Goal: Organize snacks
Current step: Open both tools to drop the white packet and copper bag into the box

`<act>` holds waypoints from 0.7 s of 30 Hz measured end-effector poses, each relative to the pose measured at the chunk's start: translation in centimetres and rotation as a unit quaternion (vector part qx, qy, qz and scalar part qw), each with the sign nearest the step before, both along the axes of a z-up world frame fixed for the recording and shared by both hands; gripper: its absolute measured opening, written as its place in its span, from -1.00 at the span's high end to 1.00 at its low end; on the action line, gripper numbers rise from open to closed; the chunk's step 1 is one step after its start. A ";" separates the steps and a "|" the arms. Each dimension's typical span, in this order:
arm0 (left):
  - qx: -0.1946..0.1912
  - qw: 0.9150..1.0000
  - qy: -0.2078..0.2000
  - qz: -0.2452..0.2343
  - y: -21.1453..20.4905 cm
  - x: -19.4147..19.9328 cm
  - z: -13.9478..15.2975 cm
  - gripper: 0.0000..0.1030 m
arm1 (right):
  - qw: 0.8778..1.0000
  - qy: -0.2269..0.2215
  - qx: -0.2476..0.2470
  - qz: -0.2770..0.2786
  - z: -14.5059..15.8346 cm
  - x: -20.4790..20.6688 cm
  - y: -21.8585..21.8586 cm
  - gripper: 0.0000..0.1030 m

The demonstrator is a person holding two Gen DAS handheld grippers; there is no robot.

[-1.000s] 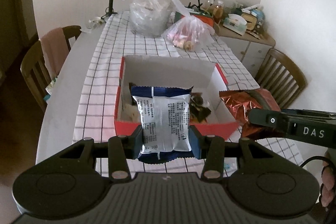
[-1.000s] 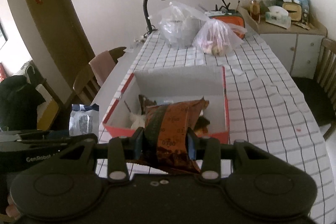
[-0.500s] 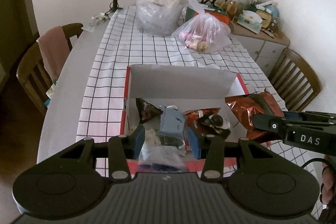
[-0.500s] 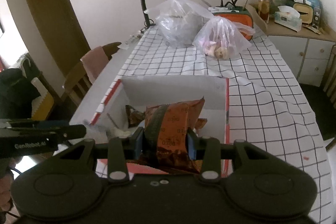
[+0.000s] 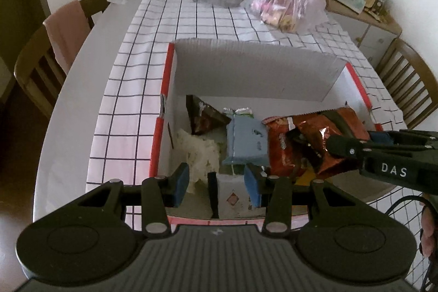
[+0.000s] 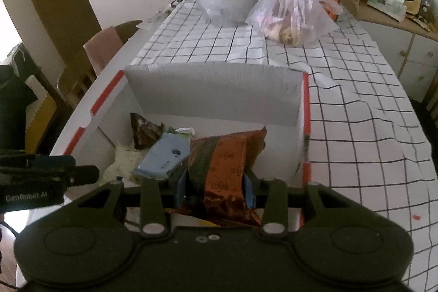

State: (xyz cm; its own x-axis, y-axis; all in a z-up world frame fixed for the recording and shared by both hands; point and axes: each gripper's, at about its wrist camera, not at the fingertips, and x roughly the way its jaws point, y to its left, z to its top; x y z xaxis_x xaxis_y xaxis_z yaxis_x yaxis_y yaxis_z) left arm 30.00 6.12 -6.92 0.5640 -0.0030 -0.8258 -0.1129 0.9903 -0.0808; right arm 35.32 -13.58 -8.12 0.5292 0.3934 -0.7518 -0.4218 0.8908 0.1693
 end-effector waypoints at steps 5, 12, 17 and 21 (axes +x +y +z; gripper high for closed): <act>0.002 1.000 0.005 -0.002 -0.1 0.4 -0.5 0.16 | 1.000 0.001 0.000 0.013 -0.6 0.5 0.5 0.22; 0.009 1.000 -0.005 -0.008 -0.5 0.1 -0.3 0.15 | 1.000 0.004 0.007 0.016 -0.3 0.8 0.4 0.17; 0.009 1.000 -0.015 -0.014 -0.9 -0.6 0.5 0.15 | 1.000 0.000 0.021 0.016 0.6 0.2 -0.3 0.06; 0.009 0.999 -0.025 -0.018 -1.1 -1.5 1.2 0.10 | 0.999 -0.007 0.026 0.020 1.5 -1.0 -1.0 -0.05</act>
State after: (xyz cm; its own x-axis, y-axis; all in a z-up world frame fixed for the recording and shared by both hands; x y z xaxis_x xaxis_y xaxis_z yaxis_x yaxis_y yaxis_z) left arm 28.47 5.05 -5.70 0.6043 -0.0099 -0.7967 -0.0730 0.9950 -0.0677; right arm 34.34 -14.63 -6.65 0.5222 0.4531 -0.7225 -0.4592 0.8633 0.2095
